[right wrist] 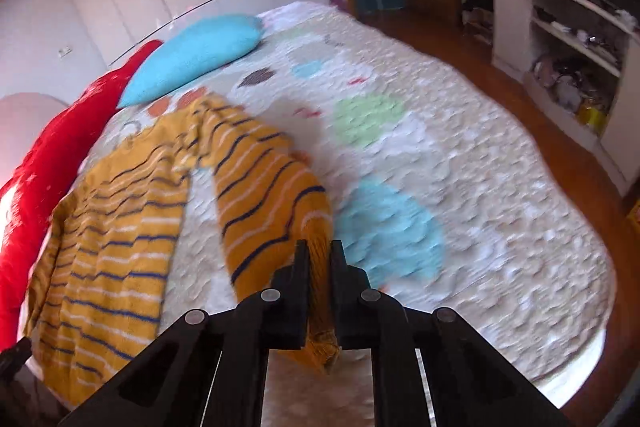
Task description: Fold small clothes
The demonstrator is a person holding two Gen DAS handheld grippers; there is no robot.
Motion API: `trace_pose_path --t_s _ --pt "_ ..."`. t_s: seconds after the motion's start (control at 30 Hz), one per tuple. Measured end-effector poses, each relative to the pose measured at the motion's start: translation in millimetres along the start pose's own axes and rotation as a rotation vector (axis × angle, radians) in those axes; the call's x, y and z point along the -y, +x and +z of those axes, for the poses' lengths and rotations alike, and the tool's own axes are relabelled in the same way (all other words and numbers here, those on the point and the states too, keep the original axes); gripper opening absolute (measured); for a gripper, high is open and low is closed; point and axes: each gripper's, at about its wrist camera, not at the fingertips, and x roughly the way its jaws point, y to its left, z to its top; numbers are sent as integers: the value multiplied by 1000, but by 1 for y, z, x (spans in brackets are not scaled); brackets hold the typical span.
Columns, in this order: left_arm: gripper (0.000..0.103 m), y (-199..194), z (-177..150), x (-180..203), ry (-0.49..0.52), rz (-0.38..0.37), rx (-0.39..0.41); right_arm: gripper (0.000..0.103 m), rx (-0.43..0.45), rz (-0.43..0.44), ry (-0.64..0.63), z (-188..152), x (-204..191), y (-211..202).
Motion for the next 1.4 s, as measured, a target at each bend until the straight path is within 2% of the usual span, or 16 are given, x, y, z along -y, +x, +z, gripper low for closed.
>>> trace_pose_path --t_s 0.1,0.17,0.3,0.37,0.47,0.53,0.57,0.6,0.63,0.77,0.9,1.07,1.13,1.2,1.3,1.4 --pt "103 0 4 -8 -22 9 7 14 69 -261 28 30 33 4" --pt "103 3 5 -15 -42 -8 2 16 47 -338 64 40 48 10" --pt "103 14 4 -22 -65 -47 -42 27 99 -227 78 23 22 -12" --pt "103 21 1 -19 -44 -51 -61 32 93 -100 25 -4 -7 -23" --pt "102 27 0 -7 12 -49 -61 33 12 122 -68 -51 -58 -23" --pt "77 29 0 0 29 -76 -72 33 -55 244 -113 -82 -92 -15" --pt "37 33 1 5 50 -65 -92 33 -91 293 -134 -94 -109 -9" --pt "7 37 1 8 71 -34 -114 33 -117 328 -160 -104 -124 -4" --pt "9 39 1 9 72 -38 -126 33 -133 341 -190 -112 -137 2" --pt "8 24 1 -6 19 -55 -96 8 -168 349 -248 -125 -161 4" --pt "1 1 0 -31 -23 -39 -51 7 -192 320 -232 -132 -146 -4" --pt "3 -19 2 -74 -69 -14 -3 7 -157 295 -186 -137 -117 -20" --pt "21 -18 10 -88 -69 58 10 7 -144 294 -166 -136 -114 -22" --pt "65 -15 22 -99 -59 127 42 7 -140 292 -163 -134 -115 -21" --pt "74 -6 45 -109 -32 152 83 7 -148 291 -179 -137 -126 -17" --pt "78 19 63 -106 62 187 70 7 -156 282 -207 -143 -137 -14"
